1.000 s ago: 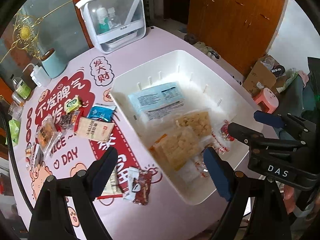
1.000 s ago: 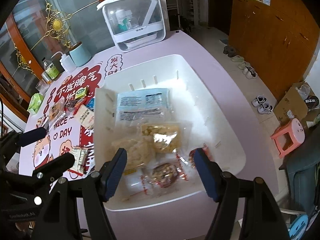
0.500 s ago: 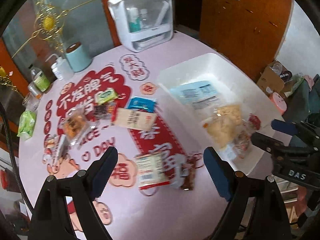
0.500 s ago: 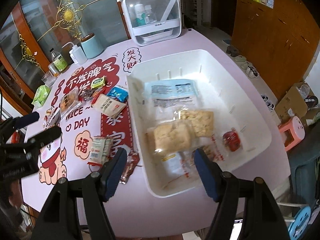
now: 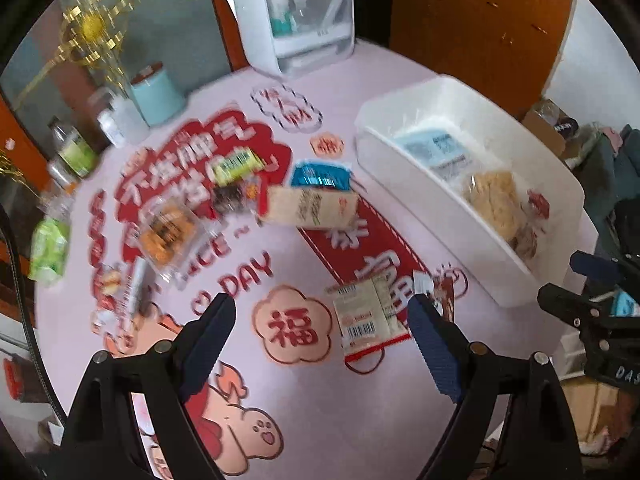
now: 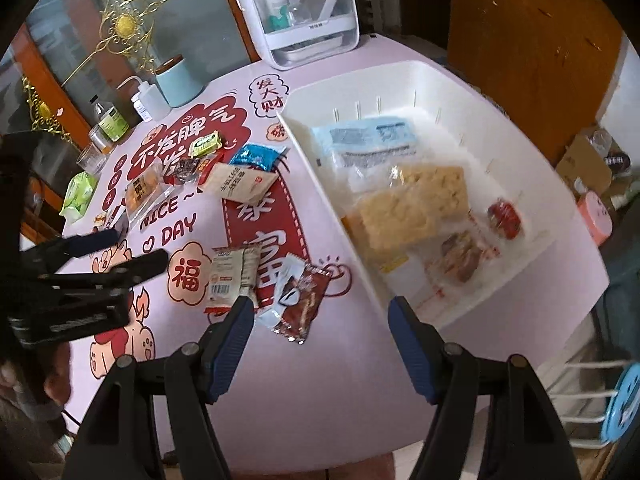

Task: Organize snacks
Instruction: 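Grasp the brown chocolate pack with the right tool while the left grasps the LIPO biscuit pack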

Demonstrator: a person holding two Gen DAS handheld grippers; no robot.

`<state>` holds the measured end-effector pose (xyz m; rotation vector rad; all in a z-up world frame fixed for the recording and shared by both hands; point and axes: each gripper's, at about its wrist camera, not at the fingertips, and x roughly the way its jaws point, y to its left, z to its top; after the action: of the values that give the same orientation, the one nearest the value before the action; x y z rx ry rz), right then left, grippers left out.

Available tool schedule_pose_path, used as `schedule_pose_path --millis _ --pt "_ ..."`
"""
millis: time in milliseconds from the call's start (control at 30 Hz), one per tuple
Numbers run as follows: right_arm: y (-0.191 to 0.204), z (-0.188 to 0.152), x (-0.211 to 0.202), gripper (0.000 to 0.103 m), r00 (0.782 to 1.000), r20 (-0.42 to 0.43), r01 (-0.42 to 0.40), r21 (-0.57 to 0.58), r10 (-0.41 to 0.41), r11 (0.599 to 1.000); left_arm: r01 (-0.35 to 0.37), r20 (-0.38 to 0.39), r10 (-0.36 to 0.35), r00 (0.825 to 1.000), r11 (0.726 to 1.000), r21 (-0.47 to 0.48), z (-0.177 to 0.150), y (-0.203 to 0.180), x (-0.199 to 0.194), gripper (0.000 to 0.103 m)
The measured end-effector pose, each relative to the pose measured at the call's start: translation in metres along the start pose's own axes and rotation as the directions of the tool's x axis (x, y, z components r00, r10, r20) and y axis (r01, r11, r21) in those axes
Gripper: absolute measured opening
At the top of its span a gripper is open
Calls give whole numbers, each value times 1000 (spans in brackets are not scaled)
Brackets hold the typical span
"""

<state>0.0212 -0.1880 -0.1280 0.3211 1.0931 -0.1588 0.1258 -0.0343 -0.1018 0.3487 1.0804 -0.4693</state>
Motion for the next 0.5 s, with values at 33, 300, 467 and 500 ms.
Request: schedule_pose_path --millis 33,300,467,500 --pt "1 -4 4 70 1000 -1 -2 15 2 1000 16 -16 -16 1000 1000 -3 -2 0 7 87" --pt "12 -28 42 70 1000 -15 -14 69 15 998 66 -98 -68 993 998 -21 -12 -9 68 87" --pt "14 -33 69 67 999 -1 -49 103 49 993 57 -125 -61 990 998 -37 -15 -13 94 87" --pt "14 -33 74 66 999 1 -50 107 50 993 54 -128 -59 990 998 -42 -15 -13 99 87"
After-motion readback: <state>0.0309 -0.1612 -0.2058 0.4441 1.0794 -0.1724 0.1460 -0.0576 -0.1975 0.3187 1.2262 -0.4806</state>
